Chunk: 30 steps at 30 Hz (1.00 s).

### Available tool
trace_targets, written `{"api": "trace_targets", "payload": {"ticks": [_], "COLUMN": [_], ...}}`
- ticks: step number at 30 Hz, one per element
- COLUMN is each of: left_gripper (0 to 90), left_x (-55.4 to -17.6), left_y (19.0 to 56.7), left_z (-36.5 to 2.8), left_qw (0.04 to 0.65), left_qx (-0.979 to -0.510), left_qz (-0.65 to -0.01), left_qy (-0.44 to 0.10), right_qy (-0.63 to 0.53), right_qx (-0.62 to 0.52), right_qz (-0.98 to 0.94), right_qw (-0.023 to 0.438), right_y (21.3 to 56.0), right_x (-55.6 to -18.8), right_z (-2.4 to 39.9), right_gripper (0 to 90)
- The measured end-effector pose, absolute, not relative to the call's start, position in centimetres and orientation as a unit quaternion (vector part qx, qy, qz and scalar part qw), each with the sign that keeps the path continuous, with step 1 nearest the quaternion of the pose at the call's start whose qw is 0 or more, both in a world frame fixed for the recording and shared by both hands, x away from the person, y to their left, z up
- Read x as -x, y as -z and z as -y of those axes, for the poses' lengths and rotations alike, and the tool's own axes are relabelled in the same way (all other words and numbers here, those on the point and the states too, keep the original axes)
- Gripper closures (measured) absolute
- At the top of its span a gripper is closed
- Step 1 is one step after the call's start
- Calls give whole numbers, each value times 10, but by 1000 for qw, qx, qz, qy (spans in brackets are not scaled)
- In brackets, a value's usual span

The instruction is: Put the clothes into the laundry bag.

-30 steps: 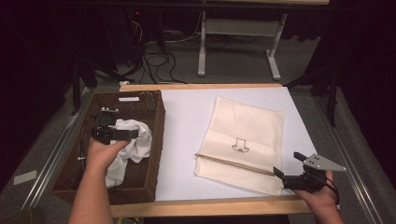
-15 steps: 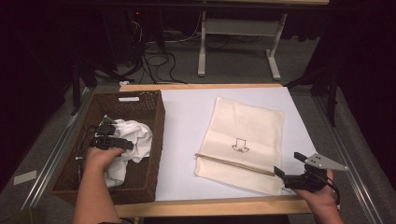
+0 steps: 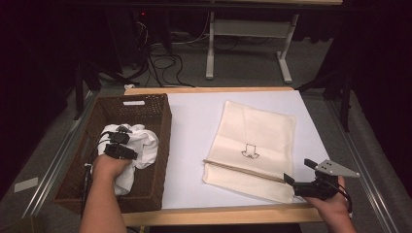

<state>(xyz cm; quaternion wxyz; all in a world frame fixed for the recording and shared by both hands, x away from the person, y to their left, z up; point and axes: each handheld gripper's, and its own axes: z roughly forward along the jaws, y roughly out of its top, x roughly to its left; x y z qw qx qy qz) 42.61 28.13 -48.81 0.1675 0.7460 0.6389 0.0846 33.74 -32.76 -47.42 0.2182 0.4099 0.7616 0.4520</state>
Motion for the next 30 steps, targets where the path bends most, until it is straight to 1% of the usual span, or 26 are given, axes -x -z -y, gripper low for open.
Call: {"api": "trace_targets", "payload": {"ticks": [3, 5, 6, 7, 8, 9, 14, 17, 18, 23, 25, 26, 27, 28, 30], "left_gripper": [780, 793, 795, 797, 797, 797, 798, 798, 798, 798, 797, 797, 797, 797, 797], "left_x": [-425, -424, -424, -421, -421, -418, -406, -398, -396, -383, -378, -378, -371, -371, -366], "left_y": [483, 476, 476, 468, 468, 459, 440, 430, 427, 414, 410, 410, 406, 406, 404], "left_z": [-284, -284, -284, -284, -284, -283, -279, -276, -276, -276, -275, -275, -274, -274, -273], "left_qw": [187, 201, 201, 217, 217, 234, 290, 315, 329, 391, 405, 405, 422, 422, 434], "left_qx": [-737, -733, -733, -726, -726, -722, -700, -689, -683, -640, -628, -628, -617, -617, -602], "left_qz": [-642, -640, -640, -640, -640, -636, -626, -619, -617, -615, -609, -609, -600, -600, -597], "left_qy": [-95, -112, -112, -124, -124, -139, -184, -209, -209, -244, -266, -266, -286, -286, -303], "right_qy": [-452, -452, -453, -453, -454, -450, -454, -457, -458, -457, -457, -457, -457, -458, -459], "right_qx": [-408, -410, -410, -411, -409, -415, -415, -410, -410, -410, -410, -410, -411, -411, -408], "right_qz": [-762, -762, -761, -761, -761, -760, -758, -758, -758, -758, -758, -758, -758, -758, -757], "right_qw": [218, 218, 217, 217, 219, 217, 216, 219, 219, 220, 220, 220, 218, 219, 222], "right_y": [474, 474, 474, 474, 474, 474, 473, 472, 472, 472, 472, 472, 472, 472, 471], "right_x": [-338, -337, -337, -337, -338, -338, -338, -338, -337, -337, -337, -337, -336, -336, -336], "right_z": [327, 327, 327, 328, 328, 329, 330, 330, 329, 329, 329, 329, 329, 329, 329], "right_gripper": [7, 7, 7, 7, 7, 8, 8, 7, 7, 8, 8, 8, 8, 9, 9]}}
